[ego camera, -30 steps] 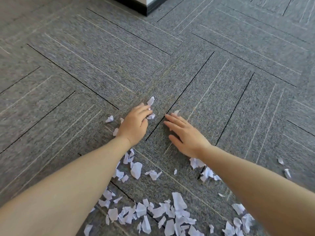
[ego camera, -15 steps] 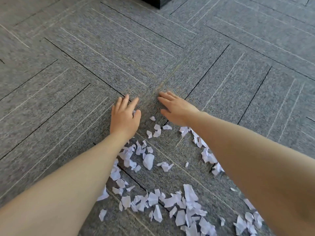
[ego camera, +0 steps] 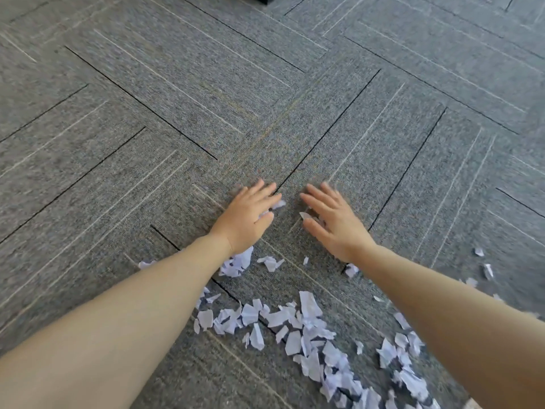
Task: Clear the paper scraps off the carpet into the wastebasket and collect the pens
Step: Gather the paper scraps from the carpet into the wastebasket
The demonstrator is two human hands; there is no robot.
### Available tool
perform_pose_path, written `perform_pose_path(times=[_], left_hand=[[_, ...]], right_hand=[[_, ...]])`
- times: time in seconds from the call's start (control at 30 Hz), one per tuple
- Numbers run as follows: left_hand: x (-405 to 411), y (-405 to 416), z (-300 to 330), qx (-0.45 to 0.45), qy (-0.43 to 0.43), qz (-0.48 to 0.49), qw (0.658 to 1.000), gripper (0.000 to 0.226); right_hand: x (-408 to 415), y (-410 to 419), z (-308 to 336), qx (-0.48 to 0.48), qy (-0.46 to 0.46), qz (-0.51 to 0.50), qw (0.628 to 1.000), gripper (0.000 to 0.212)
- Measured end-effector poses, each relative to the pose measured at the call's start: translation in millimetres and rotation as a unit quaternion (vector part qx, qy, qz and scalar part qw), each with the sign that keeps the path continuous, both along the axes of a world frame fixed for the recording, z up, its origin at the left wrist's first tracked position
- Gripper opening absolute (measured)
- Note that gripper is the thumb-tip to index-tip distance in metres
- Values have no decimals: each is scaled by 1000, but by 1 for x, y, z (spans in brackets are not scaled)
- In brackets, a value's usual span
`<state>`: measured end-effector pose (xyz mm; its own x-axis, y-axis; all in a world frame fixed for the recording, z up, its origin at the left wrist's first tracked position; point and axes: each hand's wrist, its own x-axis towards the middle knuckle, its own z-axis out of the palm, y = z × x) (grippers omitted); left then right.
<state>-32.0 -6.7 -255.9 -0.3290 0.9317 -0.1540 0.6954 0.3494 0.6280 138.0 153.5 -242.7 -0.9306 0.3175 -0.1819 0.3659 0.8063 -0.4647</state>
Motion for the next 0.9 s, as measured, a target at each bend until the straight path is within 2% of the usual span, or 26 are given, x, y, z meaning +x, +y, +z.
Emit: perform_pose_path(times=[0.1,0.3,0.33,0.4,0.47,0.57,0.63,0.7,0.8,0.9], left_hand=[[19,-27,4,26,-49,-17,998,38],[49,-95,16,54,-51,-16,997,39],[51,-98,21,66,-30,-21,997,40],[55,-103,23,75,73,-42,994,49],[58,-109,19,11,161,-47,986,68],[74,-117,11,-76,182,-58,979,88],[86,-120,5,-62,195,-68,977,90],[91,-117,1,-18,203,-71,976,81],[89,-100,-3,44,223,-71,971,51],[87,-76,-2,60,243,-71,965,20]], right_hand=[[31,-26,4,-23,9,73,997,60],[89,-62,8,-67,-20,142,987,68],[94,-68,11,-63,-21,145,987,72],[101,-78,15,-6,-34,148,988,83],[107,-89,17,62,-77,123,987,98],[112,-112,7,88,-103,86,987,107],[111,-127,-5,104,-85,57,989,99],[103,-131,-14,138,-32,19,990,82],[81,-124,-12,192,62,9,979,49],[62,-112,-9,194,57,44,978,17]])
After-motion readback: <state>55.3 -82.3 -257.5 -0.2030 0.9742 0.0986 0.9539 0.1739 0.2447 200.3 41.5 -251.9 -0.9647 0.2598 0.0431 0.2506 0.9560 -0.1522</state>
